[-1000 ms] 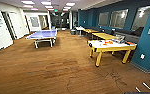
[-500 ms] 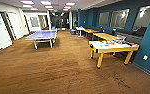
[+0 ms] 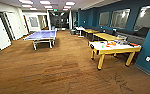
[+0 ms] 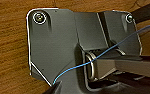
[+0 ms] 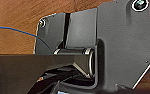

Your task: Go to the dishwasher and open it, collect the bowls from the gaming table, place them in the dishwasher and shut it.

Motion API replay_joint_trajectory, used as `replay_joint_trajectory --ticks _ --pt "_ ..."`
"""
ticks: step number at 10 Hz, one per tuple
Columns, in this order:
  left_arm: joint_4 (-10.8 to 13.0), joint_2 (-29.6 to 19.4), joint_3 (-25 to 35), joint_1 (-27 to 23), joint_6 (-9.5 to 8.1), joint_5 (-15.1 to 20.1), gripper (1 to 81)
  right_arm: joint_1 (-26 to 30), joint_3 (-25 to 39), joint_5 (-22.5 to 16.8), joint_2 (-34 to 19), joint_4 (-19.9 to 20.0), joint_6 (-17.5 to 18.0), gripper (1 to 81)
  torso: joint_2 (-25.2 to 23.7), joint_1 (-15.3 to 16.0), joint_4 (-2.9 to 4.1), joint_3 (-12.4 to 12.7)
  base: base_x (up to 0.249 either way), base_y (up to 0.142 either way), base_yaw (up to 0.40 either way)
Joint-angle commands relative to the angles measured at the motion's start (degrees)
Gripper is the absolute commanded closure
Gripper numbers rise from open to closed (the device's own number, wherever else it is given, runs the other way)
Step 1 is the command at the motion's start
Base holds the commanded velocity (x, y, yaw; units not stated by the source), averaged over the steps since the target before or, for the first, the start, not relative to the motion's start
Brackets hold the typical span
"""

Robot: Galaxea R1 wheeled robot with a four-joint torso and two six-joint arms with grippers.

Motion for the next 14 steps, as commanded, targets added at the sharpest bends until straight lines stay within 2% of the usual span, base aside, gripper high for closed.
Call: replay_joint_trajectory --ticks 1,3,9,14 --pt "-0.46 -0.32 0.21 -2.12 0.07 3.24 1.0 1.90 0.68 -2.37 -0.14 -0.37 -0.06 1.0 0.00 0.00 0.00 0.00 0.178 0.000 0.000" --pt "-0.46 -0.49 0.21 -2.20 0.07 3.15 1.0 2.16 0.59 -2.37 0.03 0.08 0.03 1.0 -0.02 0.00 0.00 0.00 0.183 0.000 0.000" --pt "-0.54 -0.32 0.21 -2.12 0.07 -0.19 1.0 1.81 -1.78 -2.37 0.21 -0.01 0.65 1.0 0.00 0.02 0.00 0.00 0.188 0.000 0.000" --pt "-0.46 0.12 0.21 -1.59 0.07 -0.19 1.0 1.63 -1.52 -2.37 0.57 -0.45 0.65 1.0 0.00 0.02 0.00 0.00 0.170 0.012 0.000"
